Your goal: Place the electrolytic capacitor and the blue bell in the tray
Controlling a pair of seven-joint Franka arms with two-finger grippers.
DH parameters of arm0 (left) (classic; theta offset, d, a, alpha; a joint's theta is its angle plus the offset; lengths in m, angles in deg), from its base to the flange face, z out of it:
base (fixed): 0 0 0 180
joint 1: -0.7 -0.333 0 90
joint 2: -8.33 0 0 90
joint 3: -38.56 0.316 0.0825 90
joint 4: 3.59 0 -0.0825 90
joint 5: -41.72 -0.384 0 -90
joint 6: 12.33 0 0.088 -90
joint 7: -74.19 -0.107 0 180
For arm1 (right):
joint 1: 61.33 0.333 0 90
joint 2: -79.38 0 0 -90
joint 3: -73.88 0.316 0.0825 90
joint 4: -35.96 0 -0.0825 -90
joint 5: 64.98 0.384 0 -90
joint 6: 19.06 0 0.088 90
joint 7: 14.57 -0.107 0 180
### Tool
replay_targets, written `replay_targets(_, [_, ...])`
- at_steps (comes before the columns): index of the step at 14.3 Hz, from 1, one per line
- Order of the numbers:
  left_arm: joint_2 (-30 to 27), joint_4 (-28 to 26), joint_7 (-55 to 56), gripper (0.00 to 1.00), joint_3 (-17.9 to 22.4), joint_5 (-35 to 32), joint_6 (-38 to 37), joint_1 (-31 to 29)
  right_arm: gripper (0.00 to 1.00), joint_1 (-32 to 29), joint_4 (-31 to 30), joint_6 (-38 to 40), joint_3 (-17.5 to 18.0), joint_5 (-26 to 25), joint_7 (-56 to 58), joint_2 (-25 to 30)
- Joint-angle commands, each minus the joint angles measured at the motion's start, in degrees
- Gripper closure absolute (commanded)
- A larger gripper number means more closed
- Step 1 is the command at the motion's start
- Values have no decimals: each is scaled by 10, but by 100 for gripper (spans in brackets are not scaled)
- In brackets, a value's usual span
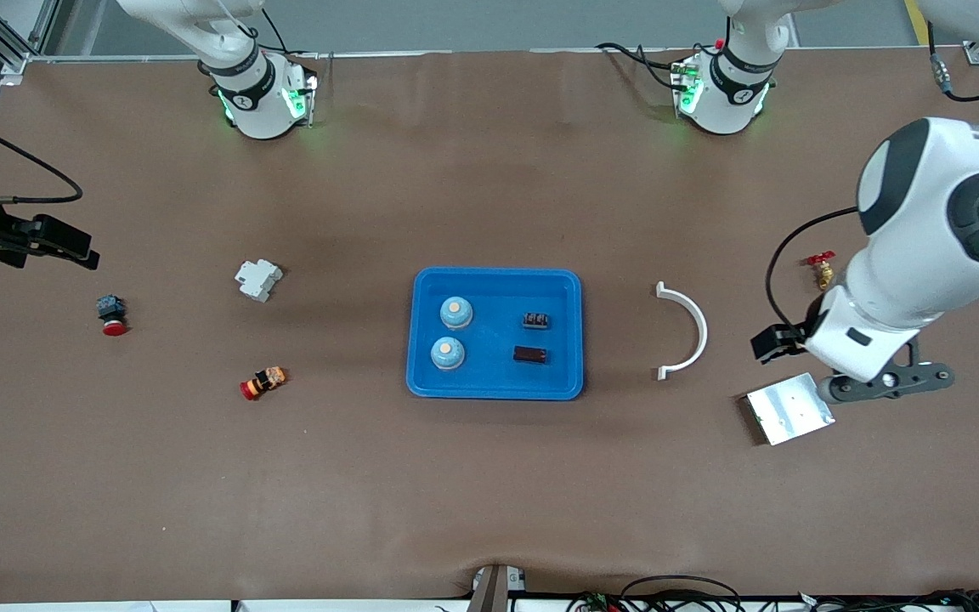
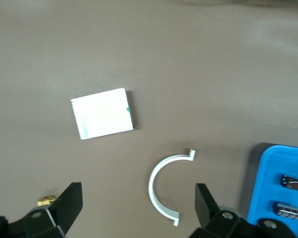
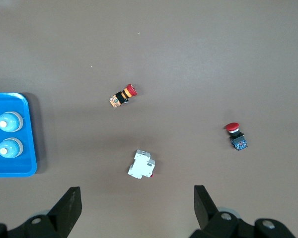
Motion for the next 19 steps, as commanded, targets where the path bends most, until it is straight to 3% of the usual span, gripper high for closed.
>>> replay_targets(1, [-34,-20,-40,0,-5,29,-6,-32,0,0,5,7,1,-2,-4,1])
replay_targets(8, [-61,-21,-128,0,5,46,-30,-62,0,-2,3,7,1,1,-6,1])
replay_targets(12, [-98,-24,-189,0,161,120,-47,38,0,-2,3,7,0,2,-7,1])
replay_targets(14, [-119,-32,-211,0,217,145,-60,77,0,-3,3,8,0,3,-7,1])
replay_targets(16, [-140,-41,-212,0,255,147,-74,118,0,-3,3,8,0,3,-8,1])
replay_targets(19, [-180,-69,-212,0,262,144,-80,131,0,-7,3,6,-1,3,-4,1])
